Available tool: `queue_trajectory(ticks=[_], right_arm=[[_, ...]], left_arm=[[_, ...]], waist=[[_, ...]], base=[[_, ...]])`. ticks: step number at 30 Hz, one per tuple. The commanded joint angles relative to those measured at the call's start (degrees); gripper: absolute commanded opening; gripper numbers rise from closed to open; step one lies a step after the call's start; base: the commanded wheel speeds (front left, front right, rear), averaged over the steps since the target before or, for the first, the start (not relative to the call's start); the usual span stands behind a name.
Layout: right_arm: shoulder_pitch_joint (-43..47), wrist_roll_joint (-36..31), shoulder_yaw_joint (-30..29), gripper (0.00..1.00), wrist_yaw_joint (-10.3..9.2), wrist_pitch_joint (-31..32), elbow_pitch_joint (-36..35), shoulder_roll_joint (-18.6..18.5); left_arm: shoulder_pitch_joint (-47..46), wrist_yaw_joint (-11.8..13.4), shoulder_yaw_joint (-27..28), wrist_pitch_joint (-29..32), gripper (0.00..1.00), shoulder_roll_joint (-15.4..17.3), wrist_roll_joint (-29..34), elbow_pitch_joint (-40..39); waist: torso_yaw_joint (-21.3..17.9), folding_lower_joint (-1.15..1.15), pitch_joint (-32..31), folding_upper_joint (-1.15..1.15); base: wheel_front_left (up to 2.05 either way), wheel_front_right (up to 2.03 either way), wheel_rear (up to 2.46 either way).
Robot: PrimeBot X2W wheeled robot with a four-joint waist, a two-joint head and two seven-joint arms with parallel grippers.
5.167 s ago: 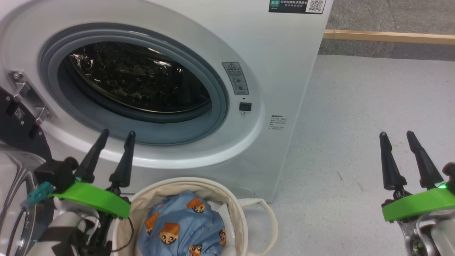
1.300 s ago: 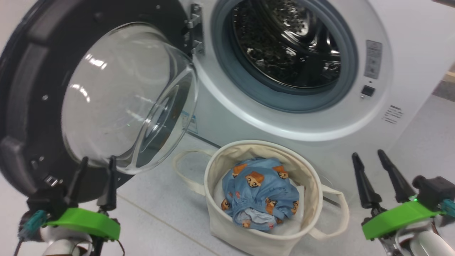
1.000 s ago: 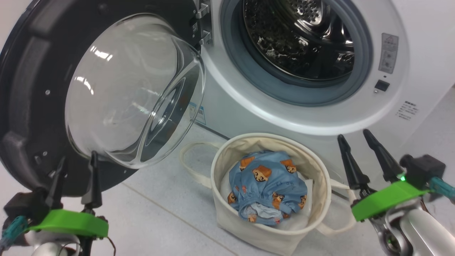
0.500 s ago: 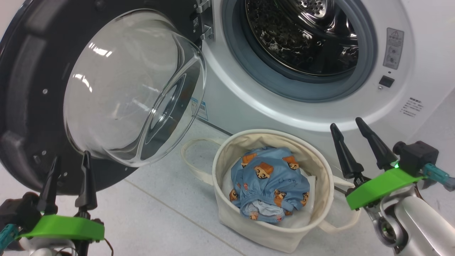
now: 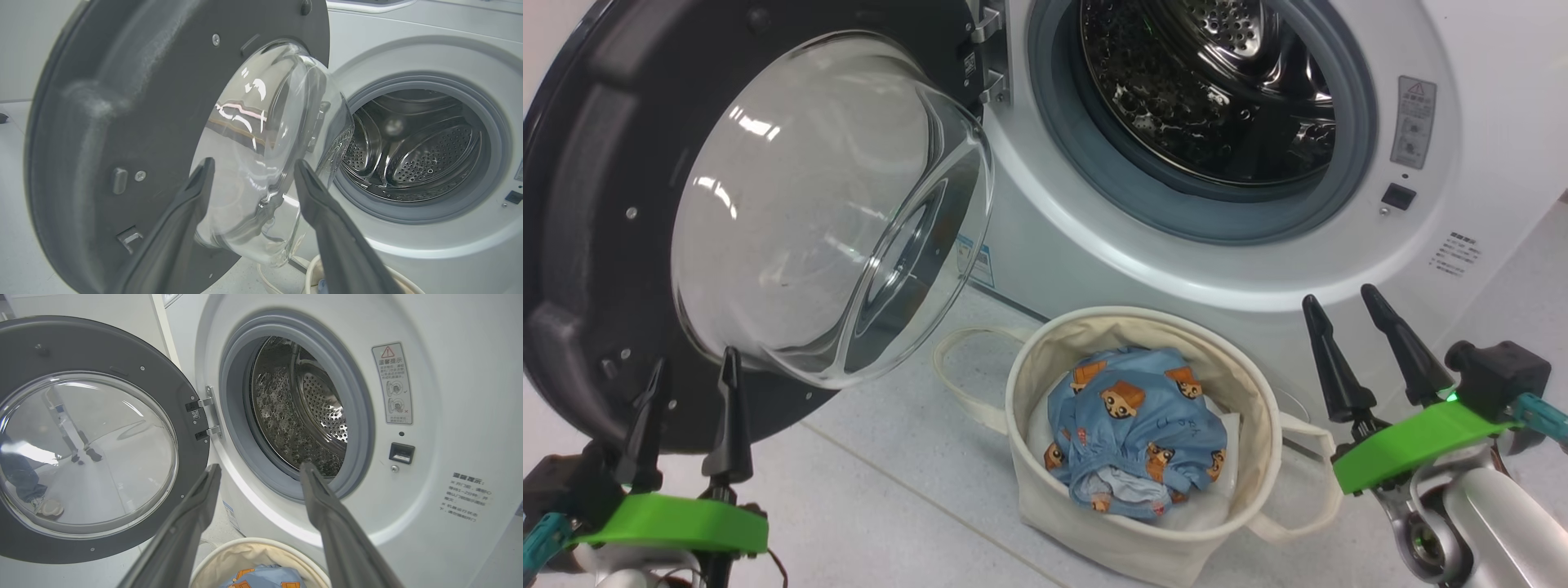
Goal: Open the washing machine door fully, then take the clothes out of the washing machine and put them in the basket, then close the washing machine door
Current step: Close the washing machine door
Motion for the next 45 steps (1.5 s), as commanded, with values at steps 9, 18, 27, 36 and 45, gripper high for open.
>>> queue_trajectory(ticks=[9, 18, 27, 36, 45], right_arm=[[0.1, -0.3, -0.3, 1.00, 0.31, -0.7, -1.9, -0.5], [0.2, 0.1, -0.3, 1.00, 0.31, -0.7, -1.7, -0.7], [-0.2, 0.3, 0.1, 1.00, 0.31, -0.7, -1.4, -0.9], [2.0, -0.2, -1.5, 1.00, 0.31, -0.7, -1.6, -1.5], [4.7, -0.7, -3.2, 1.00, 0.31, -0.7, -2.5, -1.1]], left_arm=[[-3.3, -0.5, 3.2, 0.6, 0.00, 2.2, -1.6, -7.8], [-7.4, 2.4, 14.4, 4.7, 0.00, 4.7, -11.5, -20.3], [-16.7, 4.6, 23.5, 14.1, 0.00, 5.6, -27.8, -7.4], [-26.1, 5.1, 25.6, 25.9, 0.00, 8.5, -37.9, 15.2], [-30.0, 3.4, 25.2, 40.5, 0.00, 8.9, -46.5, 24.8]], waist=[[0.1, 0.00, -0.3, 0.00], [0.1, 0.00, -0.6, 0.00], [-0.3, 0.00, -0.6, 0.00], [-1.1, 0.00, -1.2, 0.00], [-1.3, 0.00, -2.2, 0.00]], base=[[0.00, 0.00, 0.00], [0.00, 0.00, 0.00], [0.00, 0.00, 0.00], [0.00, 0.00, 0.00], [0.00, 0.00, 0.00]])
